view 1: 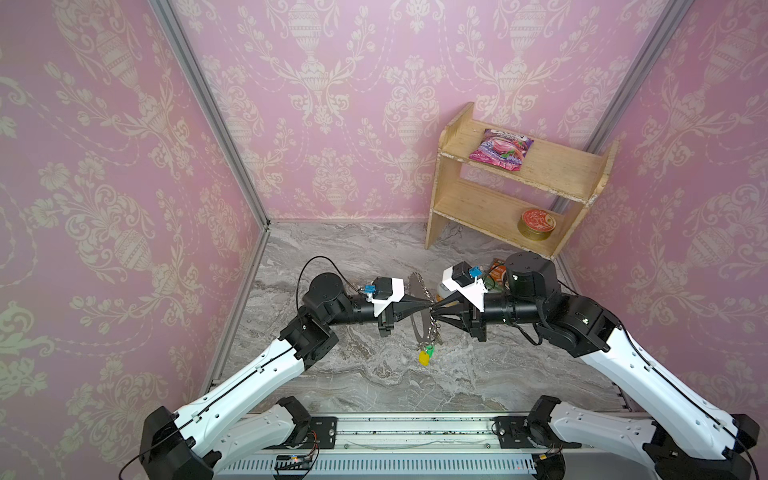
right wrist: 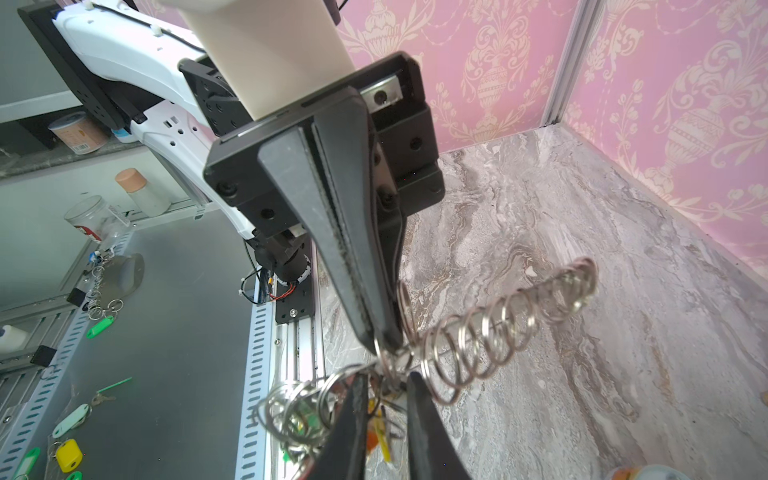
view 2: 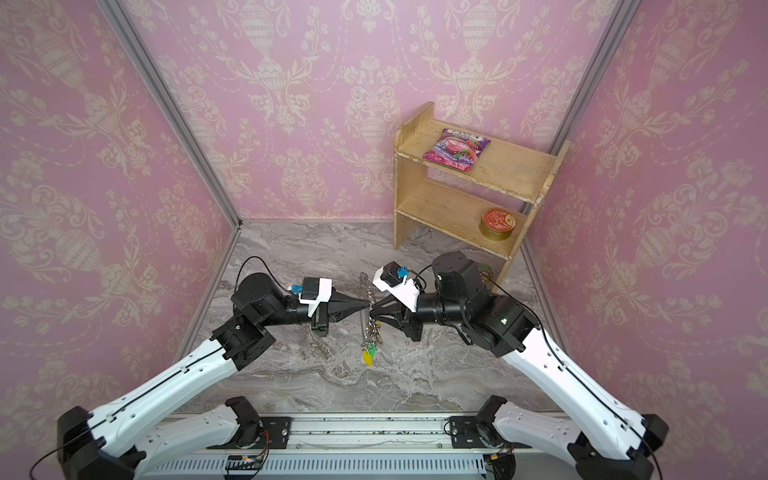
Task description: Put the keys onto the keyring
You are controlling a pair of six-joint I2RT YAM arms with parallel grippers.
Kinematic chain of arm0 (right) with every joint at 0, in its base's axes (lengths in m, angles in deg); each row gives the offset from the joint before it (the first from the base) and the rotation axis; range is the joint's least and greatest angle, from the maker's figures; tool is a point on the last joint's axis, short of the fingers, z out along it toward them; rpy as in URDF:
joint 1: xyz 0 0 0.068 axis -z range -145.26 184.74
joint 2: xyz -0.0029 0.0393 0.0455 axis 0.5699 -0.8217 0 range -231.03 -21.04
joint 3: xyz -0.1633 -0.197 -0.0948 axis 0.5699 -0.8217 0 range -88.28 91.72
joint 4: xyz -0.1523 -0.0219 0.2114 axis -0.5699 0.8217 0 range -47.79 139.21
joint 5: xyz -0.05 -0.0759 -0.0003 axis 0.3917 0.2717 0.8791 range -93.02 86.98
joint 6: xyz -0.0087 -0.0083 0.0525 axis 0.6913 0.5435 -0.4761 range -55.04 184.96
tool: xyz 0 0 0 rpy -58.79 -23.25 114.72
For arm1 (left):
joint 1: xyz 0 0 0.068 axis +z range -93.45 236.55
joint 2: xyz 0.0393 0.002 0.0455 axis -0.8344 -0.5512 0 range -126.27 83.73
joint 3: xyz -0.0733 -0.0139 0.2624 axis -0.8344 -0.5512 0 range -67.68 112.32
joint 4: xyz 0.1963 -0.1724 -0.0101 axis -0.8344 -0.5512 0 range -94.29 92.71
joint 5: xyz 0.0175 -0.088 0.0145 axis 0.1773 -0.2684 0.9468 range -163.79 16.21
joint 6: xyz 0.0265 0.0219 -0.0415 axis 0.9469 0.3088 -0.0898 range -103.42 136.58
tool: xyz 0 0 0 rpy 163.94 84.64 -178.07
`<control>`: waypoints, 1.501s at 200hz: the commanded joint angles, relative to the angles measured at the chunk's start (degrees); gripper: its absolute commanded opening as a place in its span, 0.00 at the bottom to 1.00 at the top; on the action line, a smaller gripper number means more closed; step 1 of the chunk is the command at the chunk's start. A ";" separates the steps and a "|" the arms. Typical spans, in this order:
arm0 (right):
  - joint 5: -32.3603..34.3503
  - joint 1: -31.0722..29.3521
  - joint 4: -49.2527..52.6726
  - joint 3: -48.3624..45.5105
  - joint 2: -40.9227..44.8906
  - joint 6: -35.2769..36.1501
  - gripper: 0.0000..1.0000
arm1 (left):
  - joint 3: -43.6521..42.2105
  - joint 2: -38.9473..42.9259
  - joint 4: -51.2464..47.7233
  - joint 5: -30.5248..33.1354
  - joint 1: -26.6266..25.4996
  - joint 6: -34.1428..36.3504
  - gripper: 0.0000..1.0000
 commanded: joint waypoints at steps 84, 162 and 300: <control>-0.92 0.04 -11.60 -8.60 2.43 -7.37 0.08 | -1.49 1.55 11.24 2.32 -0.04 -4.03 0.00; 1.12 -0.81 -10.63 -9.92 5.05 -7.28 0.13 | -2.63 2.25 14.49 3.70 0.65 -4.91 0.00; 0.44 -0.74 -17.99 -11.73 6.13 -7.33 0.39 | -3.07 1.24 18.77 2.24 0.73 -8.18 0.00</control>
